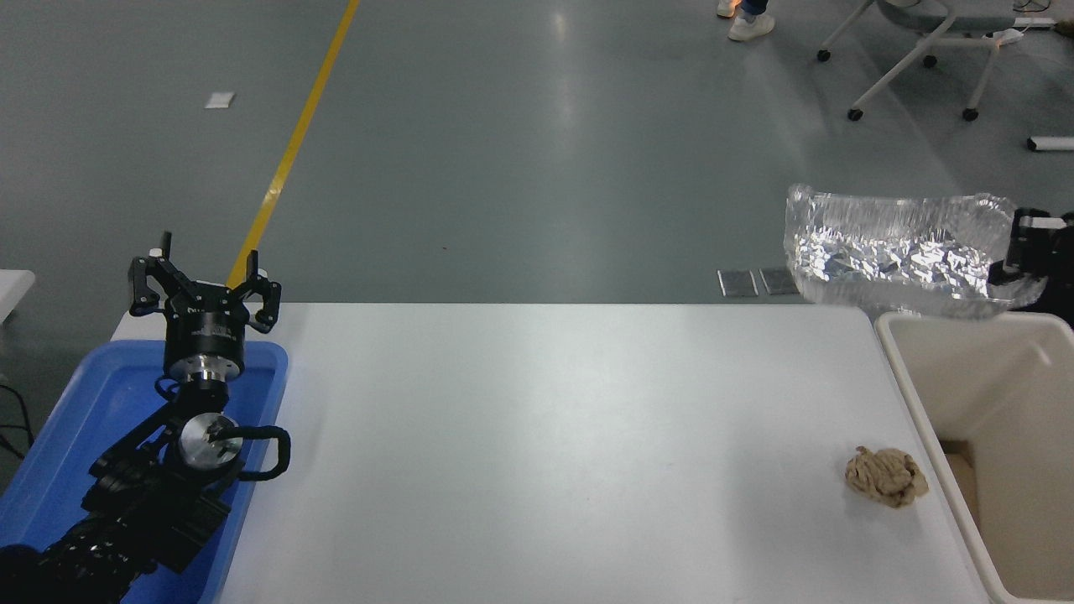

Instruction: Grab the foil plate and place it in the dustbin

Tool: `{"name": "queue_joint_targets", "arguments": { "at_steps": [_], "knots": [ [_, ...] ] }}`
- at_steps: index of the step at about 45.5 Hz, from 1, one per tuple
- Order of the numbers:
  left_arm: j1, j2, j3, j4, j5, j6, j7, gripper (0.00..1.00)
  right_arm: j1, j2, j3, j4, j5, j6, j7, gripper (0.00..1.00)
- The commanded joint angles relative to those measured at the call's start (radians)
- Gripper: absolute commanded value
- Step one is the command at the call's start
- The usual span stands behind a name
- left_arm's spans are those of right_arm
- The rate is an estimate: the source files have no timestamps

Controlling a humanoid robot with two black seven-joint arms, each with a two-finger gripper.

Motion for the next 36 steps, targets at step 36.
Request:
{"name": "queue_joint_targets", "arguments": {
  "at_steps": [36],
  "knots": [
    [0.001, 0.000, 0.000, 0.000, -0.002, 0.000, -0.002, 0.99, -1.073, 0.343, 0.350, -0.807, 0.369, -0.447, -0.015, 0.06]
  ]
}}
